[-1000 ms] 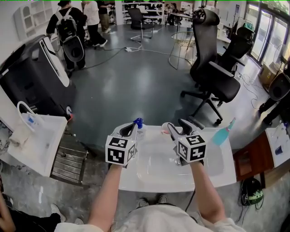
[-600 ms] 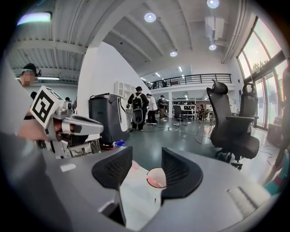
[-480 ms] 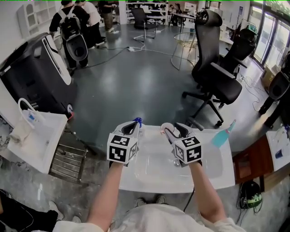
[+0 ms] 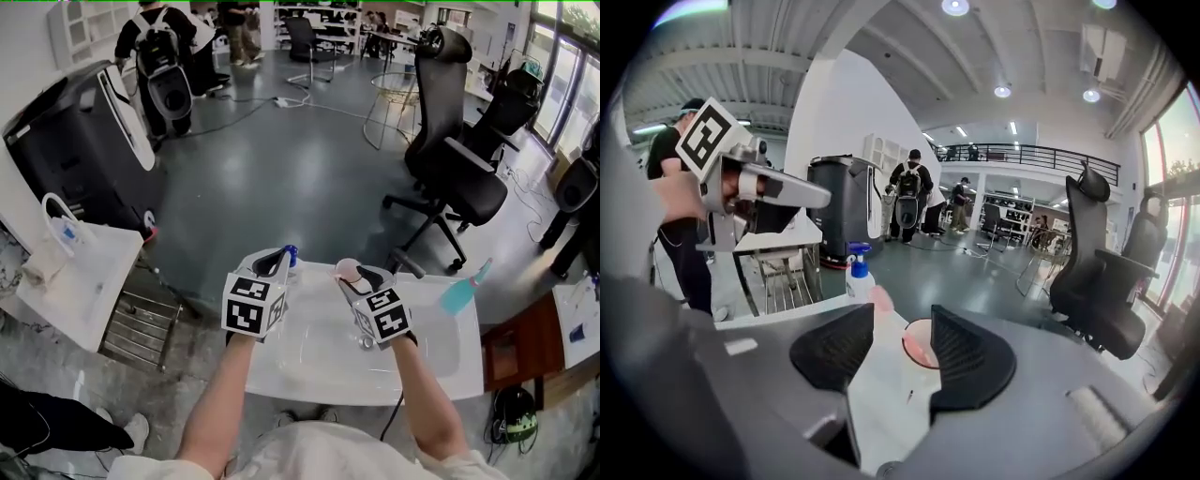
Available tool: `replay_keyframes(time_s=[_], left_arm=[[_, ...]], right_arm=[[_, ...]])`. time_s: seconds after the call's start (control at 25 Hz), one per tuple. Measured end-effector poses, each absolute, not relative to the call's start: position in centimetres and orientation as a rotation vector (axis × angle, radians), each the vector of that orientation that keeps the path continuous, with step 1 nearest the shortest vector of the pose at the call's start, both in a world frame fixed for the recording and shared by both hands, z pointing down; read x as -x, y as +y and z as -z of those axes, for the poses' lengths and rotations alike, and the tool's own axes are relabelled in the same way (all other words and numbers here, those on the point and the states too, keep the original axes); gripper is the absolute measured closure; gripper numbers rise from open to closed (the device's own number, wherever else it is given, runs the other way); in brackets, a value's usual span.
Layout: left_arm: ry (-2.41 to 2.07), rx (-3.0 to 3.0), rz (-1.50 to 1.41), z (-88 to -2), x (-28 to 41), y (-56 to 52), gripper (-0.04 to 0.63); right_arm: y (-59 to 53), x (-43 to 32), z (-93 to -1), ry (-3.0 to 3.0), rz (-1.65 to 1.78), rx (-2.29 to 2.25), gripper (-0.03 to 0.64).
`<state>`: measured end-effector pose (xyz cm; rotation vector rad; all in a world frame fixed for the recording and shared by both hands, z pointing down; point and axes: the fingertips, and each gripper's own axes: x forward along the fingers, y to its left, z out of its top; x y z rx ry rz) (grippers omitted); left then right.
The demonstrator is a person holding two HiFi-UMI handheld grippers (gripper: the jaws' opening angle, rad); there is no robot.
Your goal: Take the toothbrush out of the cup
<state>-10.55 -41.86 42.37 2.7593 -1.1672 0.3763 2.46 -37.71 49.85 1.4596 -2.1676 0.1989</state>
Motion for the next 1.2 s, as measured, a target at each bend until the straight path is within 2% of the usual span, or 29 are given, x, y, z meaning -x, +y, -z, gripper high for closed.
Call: replay_keyframes(time_s=[0.6,1.0,1.2], left_arm=[[-1.226,-2.736,-0.396,-42.5,11.3,-42.5,0.592],[-1.276,-2.699,-0.412,-43.1,12.7,-42.9,0.592],[-1.295,-2.678,-0.414,-43.4,13.3,-43.2,0.592]], right_arm=[[-38.9,-0.3,-53.7,-2.083,-0.111,-1.231,0.434],[-40.0,0.4,-55.6,-2.022,-0.012,-1.159,0.469],[-40.4,0.6,-55.9,-2.018,0.021,-1.156,0.517]])
